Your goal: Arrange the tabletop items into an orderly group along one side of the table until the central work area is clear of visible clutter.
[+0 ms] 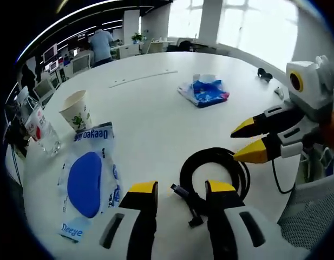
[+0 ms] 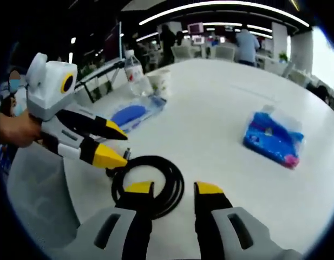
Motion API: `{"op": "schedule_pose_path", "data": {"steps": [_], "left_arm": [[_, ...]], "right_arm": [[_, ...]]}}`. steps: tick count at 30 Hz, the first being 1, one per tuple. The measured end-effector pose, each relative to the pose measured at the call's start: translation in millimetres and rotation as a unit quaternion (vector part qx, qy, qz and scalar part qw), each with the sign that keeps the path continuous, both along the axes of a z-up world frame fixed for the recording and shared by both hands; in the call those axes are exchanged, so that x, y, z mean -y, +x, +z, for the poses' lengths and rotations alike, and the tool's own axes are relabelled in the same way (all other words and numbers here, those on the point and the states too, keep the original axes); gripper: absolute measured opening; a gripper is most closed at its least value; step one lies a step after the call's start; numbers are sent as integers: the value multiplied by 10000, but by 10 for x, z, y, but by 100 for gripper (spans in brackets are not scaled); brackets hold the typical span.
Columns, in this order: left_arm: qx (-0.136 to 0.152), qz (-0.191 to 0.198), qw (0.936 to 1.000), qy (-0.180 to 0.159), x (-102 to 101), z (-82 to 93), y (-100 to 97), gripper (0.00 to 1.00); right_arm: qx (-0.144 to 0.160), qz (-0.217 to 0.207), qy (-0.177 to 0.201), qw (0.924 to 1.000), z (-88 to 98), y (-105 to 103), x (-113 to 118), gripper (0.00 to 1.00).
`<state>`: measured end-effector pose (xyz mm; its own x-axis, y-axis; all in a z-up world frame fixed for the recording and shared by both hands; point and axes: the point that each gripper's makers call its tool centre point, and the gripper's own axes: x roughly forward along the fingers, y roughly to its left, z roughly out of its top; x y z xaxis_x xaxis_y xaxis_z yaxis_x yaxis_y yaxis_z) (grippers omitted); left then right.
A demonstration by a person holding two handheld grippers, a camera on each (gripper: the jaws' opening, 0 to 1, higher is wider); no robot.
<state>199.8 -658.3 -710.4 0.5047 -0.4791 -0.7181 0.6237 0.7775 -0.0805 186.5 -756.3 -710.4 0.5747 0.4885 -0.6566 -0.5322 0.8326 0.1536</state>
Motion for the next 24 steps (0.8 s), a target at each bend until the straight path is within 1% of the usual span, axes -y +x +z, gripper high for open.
{"op": "schedule_pose_path", "data": {"steps": [3,7,9,16,24], "left_arm": [[70,55,10000,24,-43,38,10,42],[152,134,9998,59,-96,77,21,49],[180,173,9997,82,-132,96,18,50],[301,337,9989,125,-317,199,-19,51],[398,512,9977,209,-550,260,10,52]], "right_arm": [[90,26,19,10000,31,23,-5,38],[181,58,39,9998,67,50,-26,43],[222,83,67,9997,96,50,-48,45],[298,192,126,9993,143,76,-130,47],[434,314,112,9985,251,120,-197,48]]}}
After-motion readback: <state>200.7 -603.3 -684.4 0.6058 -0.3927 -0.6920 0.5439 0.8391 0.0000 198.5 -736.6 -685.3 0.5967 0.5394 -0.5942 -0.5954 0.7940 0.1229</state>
